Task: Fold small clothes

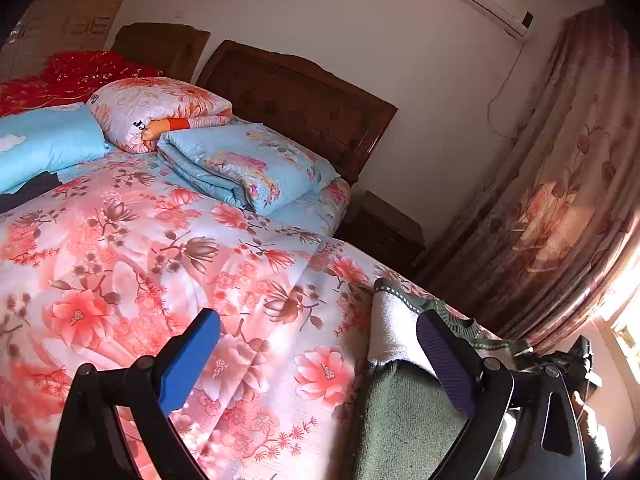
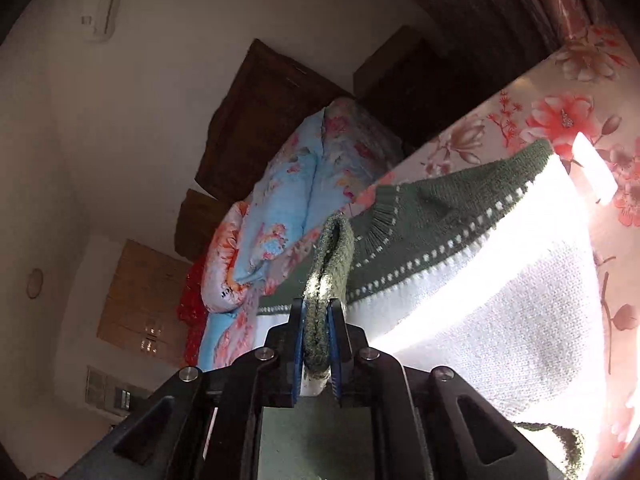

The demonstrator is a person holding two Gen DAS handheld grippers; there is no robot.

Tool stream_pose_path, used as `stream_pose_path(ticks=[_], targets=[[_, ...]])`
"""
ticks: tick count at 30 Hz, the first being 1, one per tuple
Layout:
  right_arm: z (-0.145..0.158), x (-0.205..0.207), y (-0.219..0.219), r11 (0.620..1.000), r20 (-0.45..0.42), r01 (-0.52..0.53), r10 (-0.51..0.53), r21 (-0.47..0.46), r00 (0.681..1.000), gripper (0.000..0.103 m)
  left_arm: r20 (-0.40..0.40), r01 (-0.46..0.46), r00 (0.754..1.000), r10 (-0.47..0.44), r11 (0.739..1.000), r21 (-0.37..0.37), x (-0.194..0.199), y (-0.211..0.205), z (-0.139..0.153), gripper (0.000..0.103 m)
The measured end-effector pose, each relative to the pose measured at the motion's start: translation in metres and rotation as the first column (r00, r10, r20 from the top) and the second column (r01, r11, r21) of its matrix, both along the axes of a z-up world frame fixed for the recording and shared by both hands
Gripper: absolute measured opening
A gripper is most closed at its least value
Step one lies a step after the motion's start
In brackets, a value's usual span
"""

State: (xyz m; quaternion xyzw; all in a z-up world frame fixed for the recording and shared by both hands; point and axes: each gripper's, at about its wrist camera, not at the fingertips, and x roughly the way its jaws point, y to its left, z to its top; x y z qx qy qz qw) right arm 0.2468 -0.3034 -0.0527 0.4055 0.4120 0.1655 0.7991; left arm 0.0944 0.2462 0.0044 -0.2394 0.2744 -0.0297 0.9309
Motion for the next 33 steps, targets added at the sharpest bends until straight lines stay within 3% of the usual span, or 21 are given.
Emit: stream_pose_path(ticks=[2,4,7,10,13,15,19,21,27,33], targets=[[-0.018,0.005,-0.002,0.978,-0.1,0.05,-0.072,-0.205,0.992,0.019,-0.008,0.017,1.0,-0.017,1.0,-0.017,0.001,-0.006,-0.001,0.103],[-0.019,-0.009,-0.013,0.946,-0.093,0.101,-0.136,-0.309,0.986,0.019,-0.023,0.045,0.999,-0.045,0.999,-0.011,-0.001,-0.014,0.0,0.103],[0.011,-0.06,-0.025,0.951,-0.004,0.026,-0.028,-0.309,1.0,0.019,-0.07,0.124,0.99,-0.12,0.991,0.058,-0.008,-0.026,-0.005,0.103],[0.034,-0.136,-0.035,0.942,-0.012,-0.05,0.049,-0.332,0.999,0.03,-0.166,0.223,0.963,-0.211,0.974,0.051,-0.015,-0.031,-0.025,0.103],[0.031,-0.222,-0.055,0.953,-0.105,-0.069,0.04,-0.296,0.994,0.031,-0.284,0.334,0.902,-0.325,0.942,-0.017,-0.023,-0.039,-0.049,0.103],[0.023,-0.268,-0.066,0.971,-0.145,-0.039,0.005,-0.235,0.989,0.032,-0.307,0.379,0.871,-0.384,0.922,-0.076,-0.032,-0.044,-0.059,0.103],[-0.005,-0.315,-0.081,0.998,-0.197,0.05,-0.057,-0.04,0.979,0.034,-0.323,0.423,0.835,-0.445,0.895,-0.139,-0.043,-0.056,-0.069,0.103],[-0.019,-0.318,-0.078,0.998,-0.216,0.057,-0.054,0.01,0.975,0.034,-0.343,0.433,0.815,-0.466,0.885,-0.175,-0.049,-0.06,-0.076,0.103],[-0.052,-0.302,-0.054,0.999,-0.306,-0.004,0.013,0.032,0.952,0.034,-0.389,0.45,0.765,-0.513,0.858,-0.247,-0.069,-0.067,-0.082,0.103],[-0.056,-0.292,-0.04,0.998,-0.282,-0.041,0.05,0.041,0.958,0.034,-0.468,0.464,0.719,-0.514,0.856,-0.227,-0.078,-0.077,-0.089,0.103]])
